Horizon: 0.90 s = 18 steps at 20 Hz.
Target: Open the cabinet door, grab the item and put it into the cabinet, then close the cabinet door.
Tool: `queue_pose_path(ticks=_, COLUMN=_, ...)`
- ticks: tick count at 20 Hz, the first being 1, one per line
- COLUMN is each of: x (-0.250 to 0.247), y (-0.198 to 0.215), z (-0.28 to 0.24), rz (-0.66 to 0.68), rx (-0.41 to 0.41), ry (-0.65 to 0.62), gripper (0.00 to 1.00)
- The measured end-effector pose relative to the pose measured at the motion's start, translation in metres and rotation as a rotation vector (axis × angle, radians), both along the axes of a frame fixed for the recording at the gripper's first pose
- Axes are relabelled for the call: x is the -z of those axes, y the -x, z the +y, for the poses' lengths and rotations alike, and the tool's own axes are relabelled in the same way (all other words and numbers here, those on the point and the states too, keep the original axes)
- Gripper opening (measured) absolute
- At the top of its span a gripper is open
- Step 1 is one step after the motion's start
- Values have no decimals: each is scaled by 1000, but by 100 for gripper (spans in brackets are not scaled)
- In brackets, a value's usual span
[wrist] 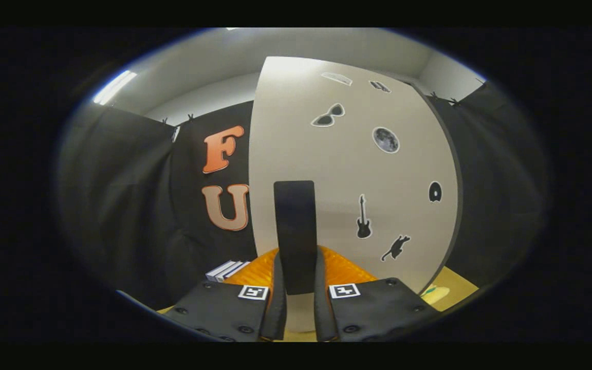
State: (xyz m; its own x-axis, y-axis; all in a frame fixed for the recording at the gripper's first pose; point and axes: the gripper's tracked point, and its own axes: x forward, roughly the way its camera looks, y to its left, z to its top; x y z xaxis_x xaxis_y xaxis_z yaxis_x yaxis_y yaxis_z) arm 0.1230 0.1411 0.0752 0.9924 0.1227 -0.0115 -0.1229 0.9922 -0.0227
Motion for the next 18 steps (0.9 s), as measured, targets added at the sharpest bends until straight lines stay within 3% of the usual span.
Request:
queue_pose_path(ticks=11, x=-13, y=105, z=-87, rz=-36, rx=77, ry=-10, gripper=29)
queue_pose_path(ticks=18, x=-25, y=152, z=-161, rz=-75, rx=213, ry=-12, gripper=28)
